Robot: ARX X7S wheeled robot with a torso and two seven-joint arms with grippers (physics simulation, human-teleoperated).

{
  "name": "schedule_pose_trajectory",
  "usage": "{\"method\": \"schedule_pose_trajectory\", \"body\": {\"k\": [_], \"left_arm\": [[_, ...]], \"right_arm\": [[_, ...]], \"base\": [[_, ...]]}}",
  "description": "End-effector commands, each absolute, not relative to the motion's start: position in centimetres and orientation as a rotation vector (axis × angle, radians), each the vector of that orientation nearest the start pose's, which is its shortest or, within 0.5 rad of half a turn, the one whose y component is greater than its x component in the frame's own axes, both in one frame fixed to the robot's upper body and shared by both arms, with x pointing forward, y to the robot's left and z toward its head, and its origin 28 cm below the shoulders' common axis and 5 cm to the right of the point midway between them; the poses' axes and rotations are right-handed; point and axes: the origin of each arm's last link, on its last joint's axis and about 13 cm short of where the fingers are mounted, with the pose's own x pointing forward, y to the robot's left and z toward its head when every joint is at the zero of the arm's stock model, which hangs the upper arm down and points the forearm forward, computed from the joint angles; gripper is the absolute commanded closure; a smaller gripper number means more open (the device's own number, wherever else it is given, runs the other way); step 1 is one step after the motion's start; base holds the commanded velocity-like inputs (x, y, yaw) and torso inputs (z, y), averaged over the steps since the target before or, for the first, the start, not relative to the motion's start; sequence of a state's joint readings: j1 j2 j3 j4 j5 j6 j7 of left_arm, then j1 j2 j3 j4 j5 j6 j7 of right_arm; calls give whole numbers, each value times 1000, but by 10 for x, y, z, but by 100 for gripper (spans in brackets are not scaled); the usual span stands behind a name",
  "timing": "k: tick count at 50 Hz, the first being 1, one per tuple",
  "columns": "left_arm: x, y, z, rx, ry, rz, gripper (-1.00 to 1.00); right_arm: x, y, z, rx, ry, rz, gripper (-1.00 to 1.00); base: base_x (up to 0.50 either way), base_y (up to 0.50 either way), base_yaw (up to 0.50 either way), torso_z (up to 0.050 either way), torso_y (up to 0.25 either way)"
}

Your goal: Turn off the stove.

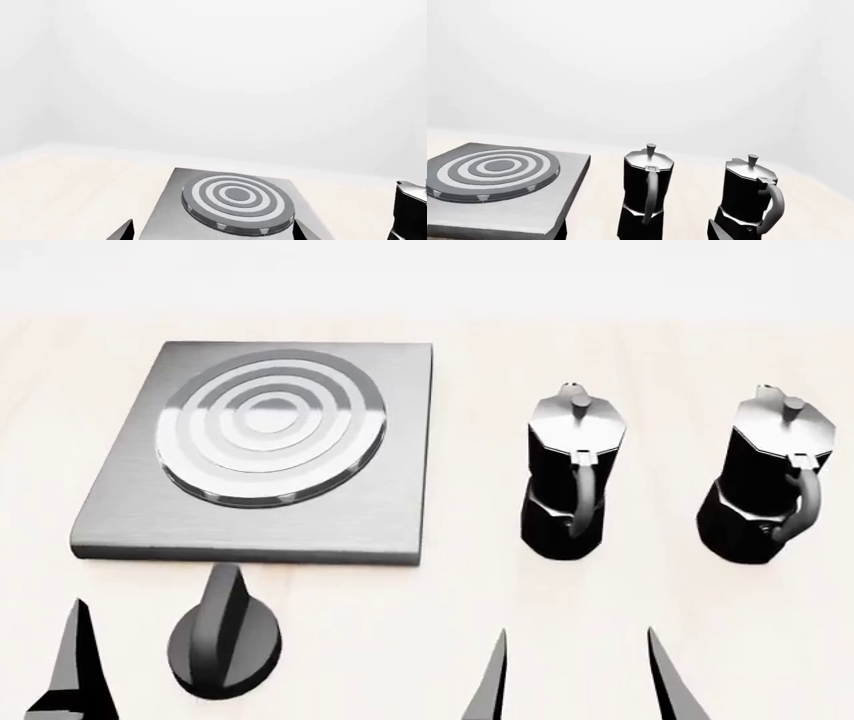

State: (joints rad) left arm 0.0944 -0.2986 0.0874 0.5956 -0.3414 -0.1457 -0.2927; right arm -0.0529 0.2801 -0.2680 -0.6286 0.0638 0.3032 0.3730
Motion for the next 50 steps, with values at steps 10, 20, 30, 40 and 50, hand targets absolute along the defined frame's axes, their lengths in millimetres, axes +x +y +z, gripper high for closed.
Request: {"method": "schedule_pose_trajectory", "body": {"k": [10, 20, 30, 40, 50], "left_arm": [[180, 223, 109, -104, -281, 20, -100], [180, 223, 109, -104, -282, 20, -100], [179, 224, 109, -105, -280, 20, -100], [179, 223, 108, -104, -279, 18, -100], [180, 223, 108, -106, -277, 17, -100]], "right_arm": [[179, -88, 104, -119, -245, -30, -100], [179, -88, 103, -121, -244, -30, -100], [178, -88, 104, -120, -244, -29, -100], [178, -88, 103, -120, -243, -28, -100], [178, -88, 104, -119, -244, -28, -100]], "base": [[0, 0, 0, 0, -109], [0, 0, 0, 0, -98], [0, 0, 0, 0, -98], [0, 0, 0, 0, -98], [0, 0, 0, 0, -99]]}}
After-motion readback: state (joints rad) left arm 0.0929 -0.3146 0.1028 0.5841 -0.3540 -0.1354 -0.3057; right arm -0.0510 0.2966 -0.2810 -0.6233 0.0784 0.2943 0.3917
